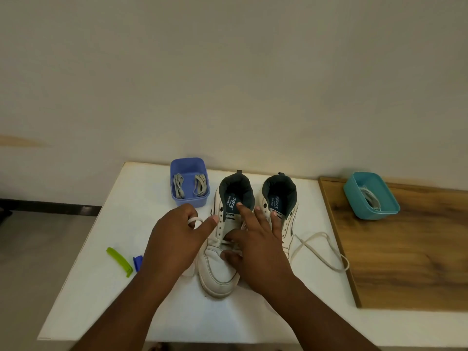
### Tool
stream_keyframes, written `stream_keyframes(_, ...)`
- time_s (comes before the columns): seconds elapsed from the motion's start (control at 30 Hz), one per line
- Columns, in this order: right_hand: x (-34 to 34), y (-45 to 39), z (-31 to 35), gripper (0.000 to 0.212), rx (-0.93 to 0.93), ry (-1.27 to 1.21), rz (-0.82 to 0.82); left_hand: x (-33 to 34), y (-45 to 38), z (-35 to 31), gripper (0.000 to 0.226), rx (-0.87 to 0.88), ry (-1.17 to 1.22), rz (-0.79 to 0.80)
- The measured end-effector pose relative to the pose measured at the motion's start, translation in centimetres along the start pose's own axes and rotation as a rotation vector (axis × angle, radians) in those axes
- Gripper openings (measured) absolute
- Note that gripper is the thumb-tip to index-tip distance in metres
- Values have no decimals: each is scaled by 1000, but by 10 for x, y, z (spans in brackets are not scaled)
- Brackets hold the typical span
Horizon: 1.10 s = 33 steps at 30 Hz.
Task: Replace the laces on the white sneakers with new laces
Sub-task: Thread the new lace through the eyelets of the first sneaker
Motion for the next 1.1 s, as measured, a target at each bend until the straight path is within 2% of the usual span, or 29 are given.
stream_keyframes(0.27, 2, -2, 0, 40, 3, 9, -13, 20, 0, 11, 34, -18, 23, 104)
stream_keyframes(0.43, 0, -3, -1, 45, 6, 18, -15, 7, -3, 9, 28, 46, -31, -14)
stream_keyframes(0.53, -1, -2, -3, 47, 16, 30, -28, -22, -4, 5, 24, 62, 32, -175)
stream_keyframes(0.67, -1, -1, -4, 46, 16, 3, -45, -55, 3, -5, 29, 72, 41, -345)
stream_keyframes(0.8, -1, 0, -4, 46, 21, 1, -66, -74, 15, -25, 31, 202, 126, -511)
stream_keyframes(0.83, -1, 1, -3, 47, 15, -18, -57, -74, 15, -28, 31, 219, 134, -484)
stream_keyframes(0.93, -6, 5, -6, 55, 48, -203, -40, -51, 12, -33, 18, 221, 89, -269)
stream_keyframes(1.0, -21, 10, -18, 43, 122, -408, -146, -38, 12, -29, 30, 167, 56, -190)
stream_keyframes(1.07, -43, 17, -43, 21, 169, -487, -413, -37, 12, -27, 41, 103, 147, -180)
stream_keyframes(1.1, -52, 20, -61, 17, 219, -468, -533, -38, 11, -28, 42, 76, 217, -183)
Point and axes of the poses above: each hand's wrist, its own y-axis away from the middle knuckle, its own x-axis out of the palm, z = x × y, the point moved 6 cm from there along -y, towards the middle knuckle, and after that the axes turned 6 degrees about x, right-handed, at the moved point
